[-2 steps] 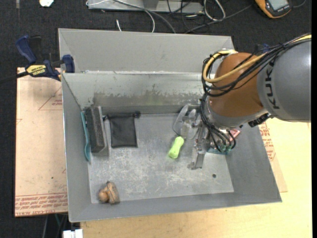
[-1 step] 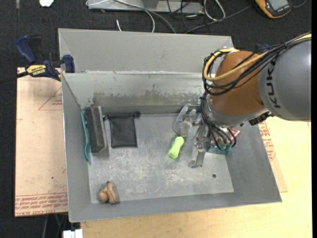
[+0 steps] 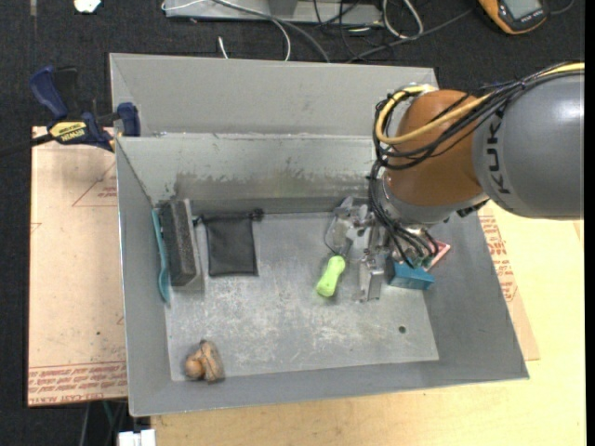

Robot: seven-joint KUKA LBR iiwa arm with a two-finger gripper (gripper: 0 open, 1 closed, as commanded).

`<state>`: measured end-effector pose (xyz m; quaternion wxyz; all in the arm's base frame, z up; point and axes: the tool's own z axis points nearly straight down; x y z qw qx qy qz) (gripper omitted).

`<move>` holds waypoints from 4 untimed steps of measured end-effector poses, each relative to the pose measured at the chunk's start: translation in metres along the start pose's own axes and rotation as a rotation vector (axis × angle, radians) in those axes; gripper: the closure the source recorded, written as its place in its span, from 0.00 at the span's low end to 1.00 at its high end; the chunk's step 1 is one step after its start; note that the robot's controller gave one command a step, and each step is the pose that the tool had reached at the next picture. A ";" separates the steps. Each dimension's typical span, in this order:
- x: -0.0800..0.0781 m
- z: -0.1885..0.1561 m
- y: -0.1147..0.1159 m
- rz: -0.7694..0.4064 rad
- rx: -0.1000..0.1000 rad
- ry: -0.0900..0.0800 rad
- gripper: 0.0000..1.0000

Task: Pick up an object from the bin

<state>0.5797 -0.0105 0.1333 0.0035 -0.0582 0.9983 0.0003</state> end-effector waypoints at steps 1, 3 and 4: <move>-0.032 0.026 -0.008 -0.191 -0.001 0.001 0.00; -0.007 0.034 -0.047 -0.437 -0.002 -0.001 0.00; -0.009 0.037 -0.038 -0.499 -0.002 -0.002 0.00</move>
Offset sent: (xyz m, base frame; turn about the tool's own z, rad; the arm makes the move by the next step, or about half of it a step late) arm 0.0265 -0.0189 -0.0441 -0.4500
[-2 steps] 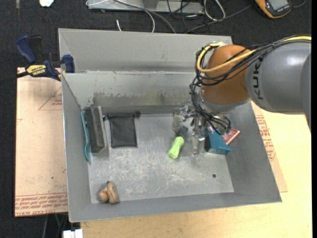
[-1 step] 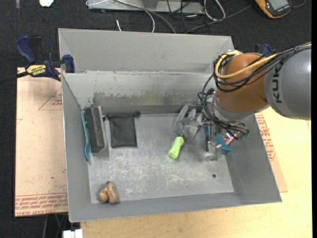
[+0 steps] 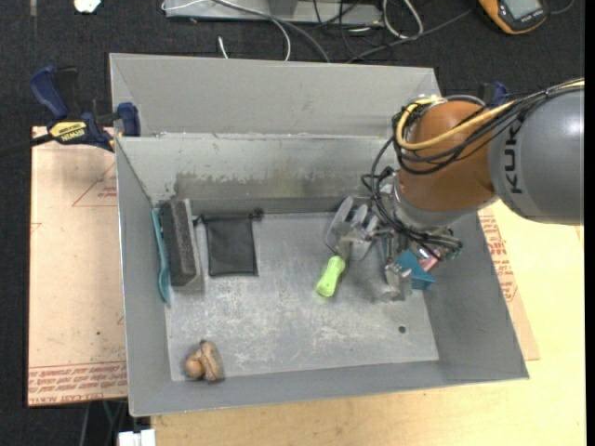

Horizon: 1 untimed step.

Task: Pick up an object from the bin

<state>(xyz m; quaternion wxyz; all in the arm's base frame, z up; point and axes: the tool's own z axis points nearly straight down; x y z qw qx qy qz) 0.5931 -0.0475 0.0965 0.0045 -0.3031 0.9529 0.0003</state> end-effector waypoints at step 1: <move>-0.003 -0.030 0.005 0.100 -0.001 0.000 0.00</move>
Offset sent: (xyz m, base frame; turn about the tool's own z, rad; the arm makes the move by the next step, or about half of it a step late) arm 0.0140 0.0285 0.0865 0.0073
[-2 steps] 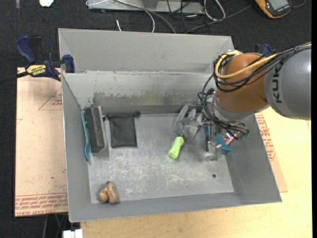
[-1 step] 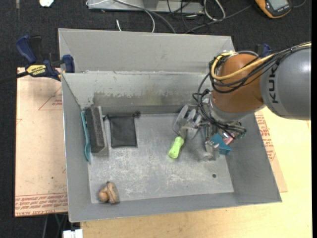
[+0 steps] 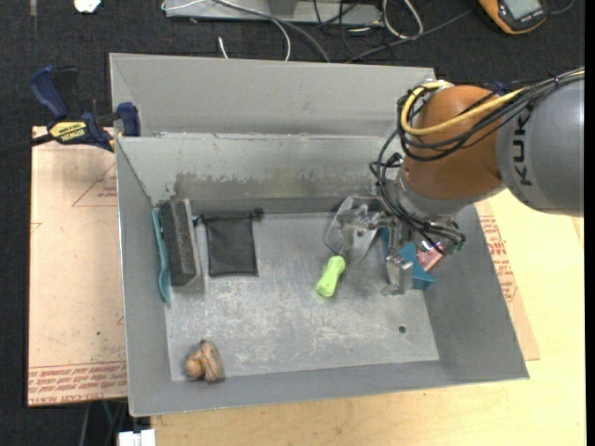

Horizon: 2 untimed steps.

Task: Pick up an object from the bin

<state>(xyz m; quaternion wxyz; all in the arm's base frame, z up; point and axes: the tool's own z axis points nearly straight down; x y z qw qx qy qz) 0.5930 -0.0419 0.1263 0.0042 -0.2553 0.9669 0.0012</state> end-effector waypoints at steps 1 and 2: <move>-0.014 -0.033 0.008 0.044 -0.001 -0.001 0.00; -0.019 -0.021 0.018 -0.068 0.001 -0.004 0.00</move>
Offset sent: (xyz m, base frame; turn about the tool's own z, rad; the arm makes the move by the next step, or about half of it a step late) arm 0.0042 0.0385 -0.0045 0.0996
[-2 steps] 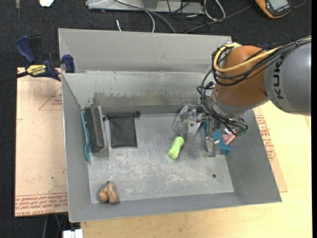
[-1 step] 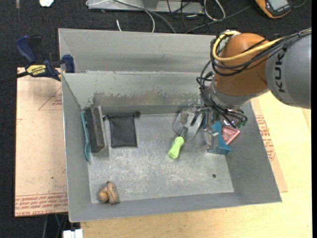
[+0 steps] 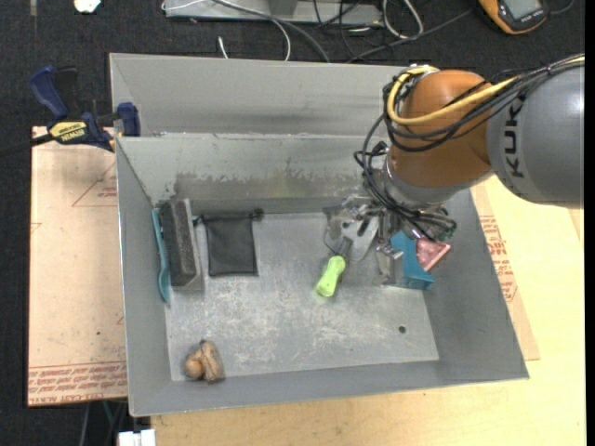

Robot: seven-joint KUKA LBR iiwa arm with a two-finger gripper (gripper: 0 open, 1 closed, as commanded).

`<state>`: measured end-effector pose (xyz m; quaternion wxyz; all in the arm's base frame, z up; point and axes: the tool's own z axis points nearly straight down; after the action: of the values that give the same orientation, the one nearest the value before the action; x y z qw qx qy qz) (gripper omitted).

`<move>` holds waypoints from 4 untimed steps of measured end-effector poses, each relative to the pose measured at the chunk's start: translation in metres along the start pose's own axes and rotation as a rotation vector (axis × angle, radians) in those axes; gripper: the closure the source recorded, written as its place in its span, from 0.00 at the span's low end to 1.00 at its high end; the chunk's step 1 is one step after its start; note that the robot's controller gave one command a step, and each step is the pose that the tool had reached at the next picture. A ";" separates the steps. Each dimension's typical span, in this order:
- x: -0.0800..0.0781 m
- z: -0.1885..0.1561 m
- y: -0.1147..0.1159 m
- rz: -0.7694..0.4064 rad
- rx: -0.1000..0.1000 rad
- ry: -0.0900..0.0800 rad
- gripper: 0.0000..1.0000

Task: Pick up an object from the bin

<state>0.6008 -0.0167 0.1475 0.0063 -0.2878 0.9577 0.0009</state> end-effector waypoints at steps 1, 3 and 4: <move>-0.004 0.009 0.002 0.157 -0.002 0.000 0.00; 0.010 0.053 0.011 0.017 0.000 -0.007 0.00; 0.006 0.069 0.019 -0.105 -0.004 -0.003 0.00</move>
Offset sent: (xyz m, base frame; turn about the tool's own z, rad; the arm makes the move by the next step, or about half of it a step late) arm -0.0283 0.0174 -0.0523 -0.0774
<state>0.5865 -0.0041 0.0788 0.0071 -0.3375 0.9413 0.0029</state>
